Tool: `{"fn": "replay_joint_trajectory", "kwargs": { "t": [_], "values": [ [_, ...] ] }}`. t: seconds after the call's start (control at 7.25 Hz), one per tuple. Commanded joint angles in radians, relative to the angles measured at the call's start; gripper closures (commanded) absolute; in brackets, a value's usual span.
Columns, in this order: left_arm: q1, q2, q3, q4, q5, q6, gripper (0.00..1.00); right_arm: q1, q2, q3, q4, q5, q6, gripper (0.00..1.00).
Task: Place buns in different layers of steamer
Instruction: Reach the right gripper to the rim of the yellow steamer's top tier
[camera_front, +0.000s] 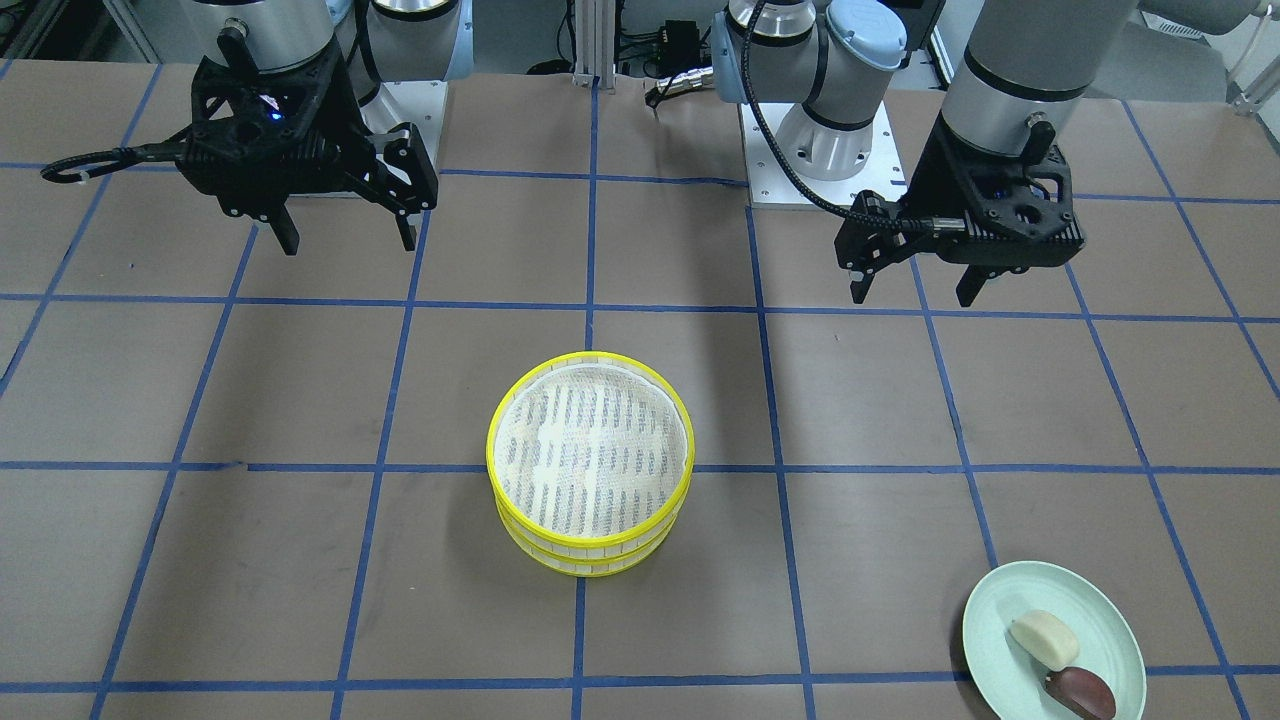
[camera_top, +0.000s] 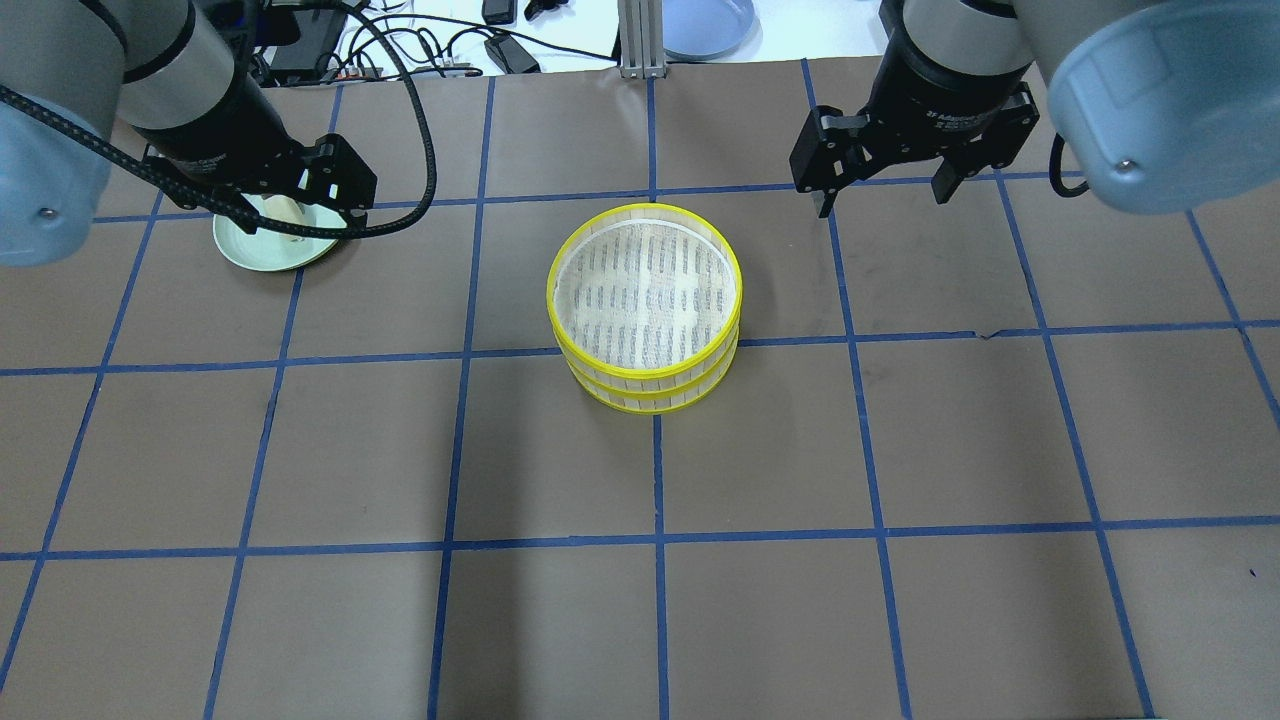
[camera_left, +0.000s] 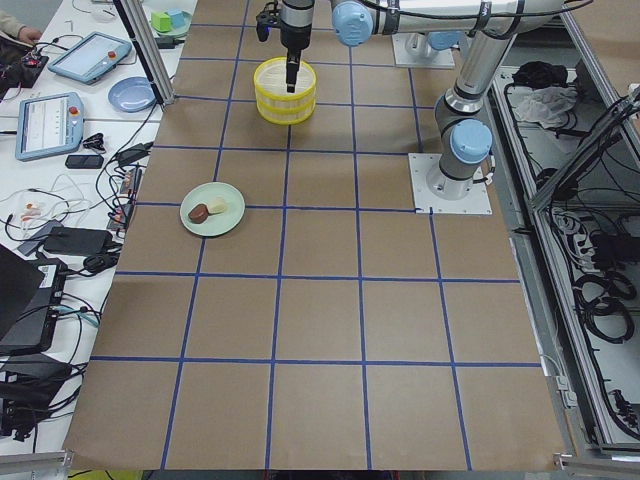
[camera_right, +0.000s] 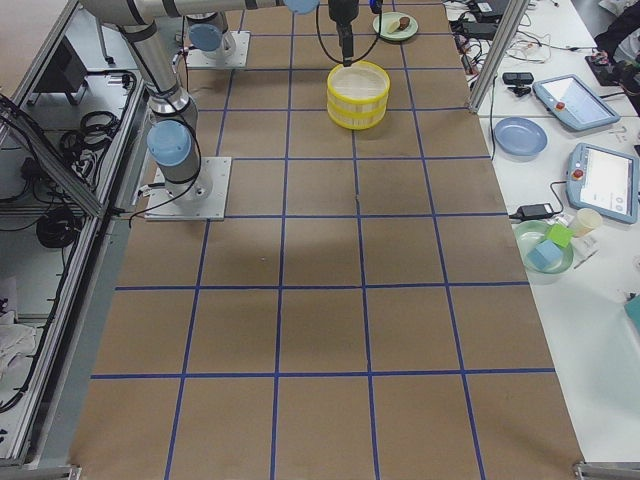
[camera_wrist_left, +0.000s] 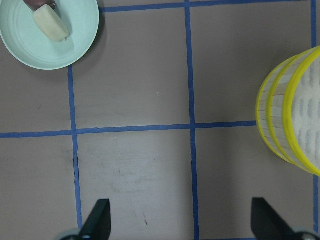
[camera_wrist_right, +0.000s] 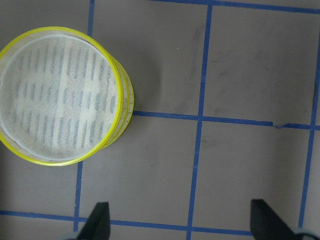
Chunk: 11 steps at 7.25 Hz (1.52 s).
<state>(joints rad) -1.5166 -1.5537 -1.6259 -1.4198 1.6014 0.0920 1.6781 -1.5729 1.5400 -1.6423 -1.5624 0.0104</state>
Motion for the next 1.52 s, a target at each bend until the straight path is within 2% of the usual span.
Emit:
{"fn": "replay_joint_trajectory", "kwargs": {
  "t": [0.0, 0.55, 0.83, 1.1, 1.24, 1.38],
  "values": [
    [-0.001, 0.000, -0.002, -0.001, 0.021, 0.002, 0.00, 0.002, -0.001, 0.000, -0.001, 0.004, -0.004, 0.00],
    [0.021, -0.009, -0.012, -0.025, 0.028, 0.000, 0.00, 0.006, 0.016, 0.020, -0.001, 0.008, -0.004, 0.00],
    [0.047, -0.032, -0.014, -0.010, 0.026, 0.003, 0.00, 0.058, 0.167, 0.080, -0.152, 0.005, 0.049, 0.00],
    [0.087, -0.060, -0.014, 0.005, 0.023, -0.003, 0.00, 0.118, 0.305, 0.083, -0.224, -0.007, 0.128, 0.00],
    [0.137, -0.097, -0.014, 0.110, 0.025, 0.003, 0.00, 0.118, 0.342, 0.091, -0.279, -0.010, 0.128, 0.13],
    [0.180, -0.144, -0.014, 0.210, 0.020, -0.001, 0.00, 0.118, 0.367, 0.112, -0.316, -0.010, 0.126, 0.35]
  ]
}}
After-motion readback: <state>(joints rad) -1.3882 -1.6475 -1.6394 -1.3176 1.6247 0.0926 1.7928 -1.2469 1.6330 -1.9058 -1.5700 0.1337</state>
